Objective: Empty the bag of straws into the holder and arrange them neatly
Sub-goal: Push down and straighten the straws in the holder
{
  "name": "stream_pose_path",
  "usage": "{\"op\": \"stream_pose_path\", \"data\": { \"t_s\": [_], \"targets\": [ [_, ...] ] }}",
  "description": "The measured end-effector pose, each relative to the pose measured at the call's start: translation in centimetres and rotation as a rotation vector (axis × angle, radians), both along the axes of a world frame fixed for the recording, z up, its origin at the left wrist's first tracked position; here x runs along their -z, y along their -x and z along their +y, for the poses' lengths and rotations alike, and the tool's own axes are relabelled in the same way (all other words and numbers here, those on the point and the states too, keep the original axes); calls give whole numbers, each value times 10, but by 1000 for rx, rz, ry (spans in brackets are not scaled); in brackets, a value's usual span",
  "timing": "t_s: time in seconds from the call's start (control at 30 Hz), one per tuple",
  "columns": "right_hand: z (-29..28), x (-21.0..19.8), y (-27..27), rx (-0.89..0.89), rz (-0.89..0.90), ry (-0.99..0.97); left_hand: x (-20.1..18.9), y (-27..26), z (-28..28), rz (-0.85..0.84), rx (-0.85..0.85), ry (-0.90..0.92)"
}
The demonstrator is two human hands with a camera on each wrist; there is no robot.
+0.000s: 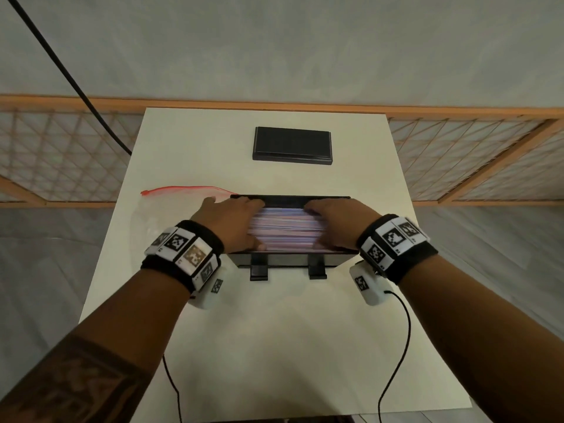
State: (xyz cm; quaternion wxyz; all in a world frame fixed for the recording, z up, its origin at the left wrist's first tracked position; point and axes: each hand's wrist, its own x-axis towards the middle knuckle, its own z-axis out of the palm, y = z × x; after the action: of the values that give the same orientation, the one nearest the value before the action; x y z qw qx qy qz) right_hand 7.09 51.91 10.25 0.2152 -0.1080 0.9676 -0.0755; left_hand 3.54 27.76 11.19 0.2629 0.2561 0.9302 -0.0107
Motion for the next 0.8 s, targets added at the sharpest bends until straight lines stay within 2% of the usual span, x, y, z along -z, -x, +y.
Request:
{"op": "stream_pose_path", "data": {
  "t_s": [0.13, 0.23, 0.4, 0.63, 0.8],
  "targets": [
    [-8, 15, 3, -50, 5, -181, 7, 4, 8, 26, 19, 66],
    [-11, 26, 0, -52, 58, -231, 13, 4, 11, 41, 7, 54],
    [-9, 35, -8, 22, 146, -181, 29, -7, 10, 102, -60, -59],
    [-14, 32, -12, 110, 292, -136, 31, -17, 11, 226, -197, -232],
    [-12, 35, -18, 167, 255, 57, 35, -23, 2, 126, -254, -454]
  ]
}}
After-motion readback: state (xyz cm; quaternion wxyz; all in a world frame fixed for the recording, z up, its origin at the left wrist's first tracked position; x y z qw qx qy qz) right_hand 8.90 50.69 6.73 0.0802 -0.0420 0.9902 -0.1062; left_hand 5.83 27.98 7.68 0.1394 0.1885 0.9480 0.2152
